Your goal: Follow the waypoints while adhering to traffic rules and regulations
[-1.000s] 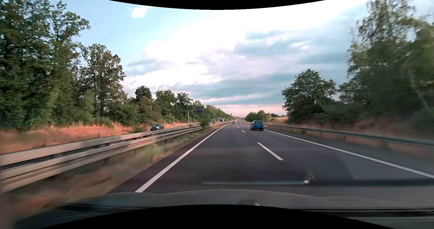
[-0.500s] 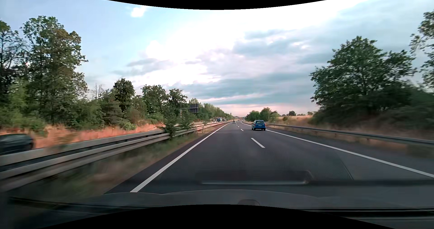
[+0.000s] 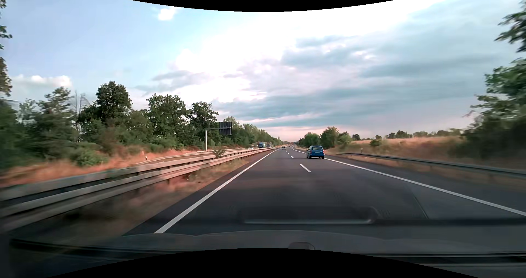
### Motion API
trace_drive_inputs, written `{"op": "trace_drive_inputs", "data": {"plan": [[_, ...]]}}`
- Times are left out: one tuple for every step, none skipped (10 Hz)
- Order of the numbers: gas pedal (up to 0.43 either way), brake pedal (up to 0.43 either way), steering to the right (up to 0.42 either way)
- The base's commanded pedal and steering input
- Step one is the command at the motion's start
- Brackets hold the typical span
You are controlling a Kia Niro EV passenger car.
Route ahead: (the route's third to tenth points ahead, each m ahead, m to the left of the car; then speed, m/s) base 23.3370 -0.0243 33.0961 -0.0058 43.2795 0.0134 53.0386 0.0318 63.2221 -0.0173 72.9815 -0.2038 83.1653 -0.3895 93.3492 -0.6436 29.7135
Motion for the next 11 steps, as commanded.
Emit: {"op": "trace_drive_inputs", "data": {"plan": [[0.268, 0.0, -0.002], [0.268, 0.0, -0.002], [0.268, 0.0, -0.002], [0.268, 0.0, -0.002], [0.268, 0.0, -0.002], [0.268, 0.0, -0.002], [0.268, 0.0, -0.002], [0.26, 0.0, -0.002], [0.26, 0.0, -0.001], [0.26, 0.0, -0.001], [0.26, 0.0, -0.001]]}}
